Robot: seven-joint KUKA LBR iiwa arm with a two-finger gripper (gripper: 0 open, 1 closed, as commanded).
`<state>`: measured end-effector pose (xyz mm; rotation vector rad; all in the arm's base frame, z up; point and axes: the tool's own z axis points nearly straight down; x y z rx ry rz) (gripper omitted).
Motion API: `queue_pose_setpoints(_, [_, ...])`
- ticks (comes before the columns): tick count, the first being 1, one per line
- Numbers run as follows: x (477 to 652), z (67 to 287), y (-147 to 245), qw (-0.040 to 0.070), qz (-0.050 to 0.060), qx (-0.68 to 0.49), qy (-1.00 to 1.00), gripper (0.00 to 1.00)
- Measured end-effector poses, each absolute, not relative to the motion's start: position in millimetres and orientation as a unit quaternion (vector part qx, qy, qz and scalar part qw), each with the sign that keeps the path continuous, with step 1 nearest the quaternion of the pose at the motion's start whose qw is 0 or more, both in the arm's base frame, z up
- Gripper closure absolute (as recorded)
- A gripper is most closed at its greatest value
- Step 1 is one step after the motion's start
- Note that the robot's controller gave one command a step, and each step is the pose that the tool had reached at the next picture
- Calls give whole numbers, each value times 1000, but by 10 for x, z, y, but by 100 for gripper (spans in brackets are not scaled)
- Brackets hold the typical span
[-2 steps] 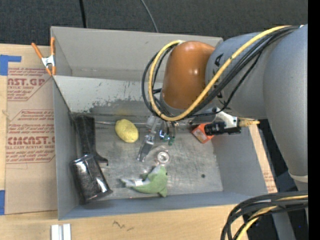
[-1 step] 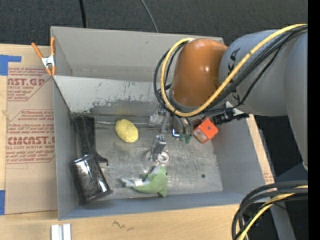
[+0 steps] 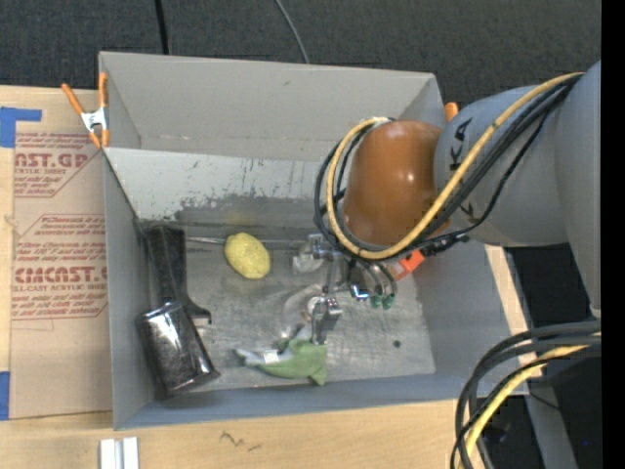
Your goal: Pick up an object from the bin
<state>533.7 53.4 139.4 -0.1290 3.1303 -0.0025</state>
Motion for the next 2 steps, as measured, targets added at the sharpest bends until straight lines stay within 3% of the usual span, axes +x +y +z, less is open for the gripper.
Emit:
queue_pose_setpoints(1, [5074,1193,521,-7,0,-101,995,0])
queue_pose_setpoints(2, [5227,1405,-3,1,1,-100,995,0])
